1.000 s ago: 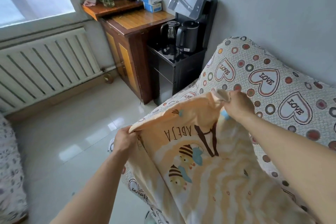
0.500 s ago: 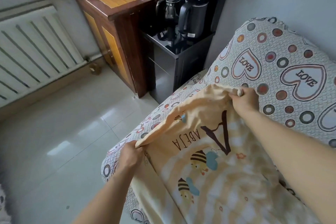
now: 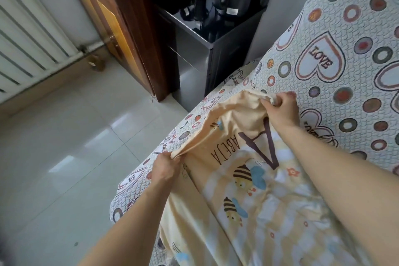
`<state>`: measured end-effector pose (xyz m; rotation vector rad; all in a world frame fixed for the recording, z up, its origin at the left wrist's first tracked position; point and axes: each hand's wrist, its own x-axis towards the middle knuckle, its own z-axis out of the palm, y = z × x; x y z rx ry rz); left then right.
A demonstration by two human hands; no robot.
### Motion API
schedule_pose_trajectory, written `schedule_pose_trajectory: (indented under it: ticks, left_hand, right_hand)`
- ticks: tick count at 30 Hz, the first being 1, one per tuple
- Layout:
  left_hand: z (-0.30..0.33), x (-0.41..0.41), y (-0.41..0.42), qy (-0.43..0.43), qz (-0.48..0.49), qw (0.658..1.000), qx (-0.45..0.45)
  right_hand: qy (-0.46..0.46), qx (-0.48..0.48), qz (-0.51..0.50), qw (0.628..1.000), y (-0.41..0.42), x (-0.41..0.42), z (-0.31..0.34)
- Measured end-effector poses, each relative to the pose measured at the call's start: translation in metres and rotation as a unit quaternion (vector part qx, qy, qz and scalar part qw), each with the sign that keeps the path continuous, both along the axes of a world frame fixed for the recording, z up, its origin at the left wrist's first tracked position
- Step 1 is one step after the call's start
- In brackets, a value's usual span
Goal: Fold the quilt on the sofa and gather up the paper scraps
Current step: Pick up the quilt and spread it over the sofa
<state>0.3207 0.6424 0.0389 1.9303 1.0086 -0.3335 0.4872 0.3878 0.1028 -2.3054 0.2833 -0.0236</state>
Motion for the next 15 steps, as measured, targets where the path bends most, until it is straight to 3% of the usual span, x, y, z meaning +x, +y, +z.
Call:
schedule_pose_trajectory:
  ticks: [4,8,10,13,15]
  left_hand:
    - [-0.013,0.008,0.001,0.015,-0.008,1.000,-0.007]
    - [-0.020,0.011,-0.002,0.015,-0.006,1.000,-0.012]
    - [-0.022,0.012,-0.004,0.002,-0.004,1.000,-0.024]
    - [-0.019,0.011,-0.007,-0.039,-0.014,0.996,-0.074]
    - [-0.013,0.011,-0.007,-0.063,-0.027,0.991,-0.113]
  right_hand:
    - [0.076,0.019,0.062,0.995,0.007,0.004,-0.016]
    - [0.047,-0.147,0.206,0.966,0.030,-0.017,-0.033]
    - [0.051,-0.183,0.309,0.932,0.053,-0.034,-0.039]
    - [0.114,-0.188,0.502,0.837,0.091,-0.063,-0.049]
    - [0.155,-0.166,0.569,0.790,0.113,-0.078,-0.055]
